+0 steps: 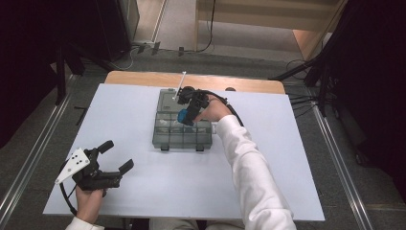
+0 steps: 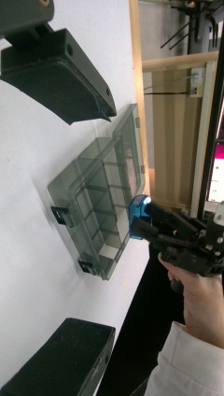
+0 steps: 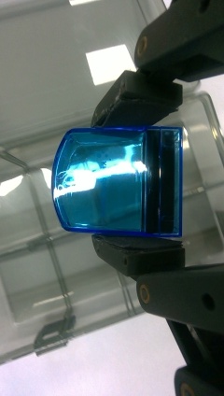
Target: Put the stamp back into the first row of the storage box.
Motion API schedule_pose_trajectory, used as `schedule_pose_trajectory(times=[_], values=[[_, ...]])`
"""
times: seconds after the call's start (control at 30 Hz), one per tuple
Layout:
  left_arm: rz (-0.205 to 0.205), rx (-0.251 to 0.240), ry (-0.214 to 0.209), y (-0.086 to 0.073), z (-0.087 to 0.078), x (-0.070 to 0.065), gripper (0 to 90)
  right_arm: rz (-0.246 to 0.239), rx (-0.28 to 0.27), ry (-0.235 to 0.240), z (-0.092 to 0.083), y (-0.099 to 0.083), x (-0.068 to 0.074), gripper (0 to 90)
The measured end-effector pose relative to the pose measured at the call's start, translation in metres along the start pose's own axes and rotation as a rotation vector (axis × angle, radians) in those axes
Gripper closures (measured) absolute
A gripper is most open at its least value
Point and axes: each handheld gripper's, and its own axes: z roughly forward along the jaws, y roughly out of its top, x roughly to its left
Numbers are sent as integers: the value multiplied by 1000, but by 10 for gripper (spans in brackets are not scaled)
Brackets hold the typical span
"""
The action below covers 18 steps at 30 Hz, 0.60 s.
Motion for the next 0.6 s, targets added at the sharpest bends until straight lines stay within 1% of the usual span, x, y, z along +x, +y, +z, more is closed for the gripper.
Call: schedule_pose_trajectory(times=[0.1, 0.13, 0.2, 0.23, 0.3, 0.33, 0.4, 0.47, 0.5, 0.57, 0.6], values=[[-2, 0, 3, 0, -1, 0, 0, -27, -1, -5, 1, 7, -4, 427], [-3, -2, 3, 0, -1, 0, 0, -39, 2, -19, 3, 11, -7, 427], [-4, -3, 3, 0, -1, 1, 0, -42, 10, -14, 4, 13, -8, 427], [-5, -4, 3, 0, -1, 1, 0, -37, 32, -18, 6, 15, -8, 427], [-7, -5, 0, 0, 0, 1, 0, -57, 43, -28, 10, 18, -9, 427], [-8, -5, -4, 0, 0, 0, 0, -48, 47, -27, 12, 19, -9, 427], [-8, -3, -4, 0, 0, 0, 0, -46, 49, -20, 16, 20, -9, 427], [-7, -2, -5, 0, 1, 0, 0, -72, 60, -15, 22, 21, -9, 426], [-9, -3, -7, 0, 1, 0, 0, -69, 72, -25, 23, 21, -8, 417], [-11, -6, -6, 0, 1, 1, 0, -46, 86, -76, 28, 22, -8, 258], [-11, -4, -6, 0, 1, 1, 0, -47, 81, -83, 28, 21, -7, 249]])
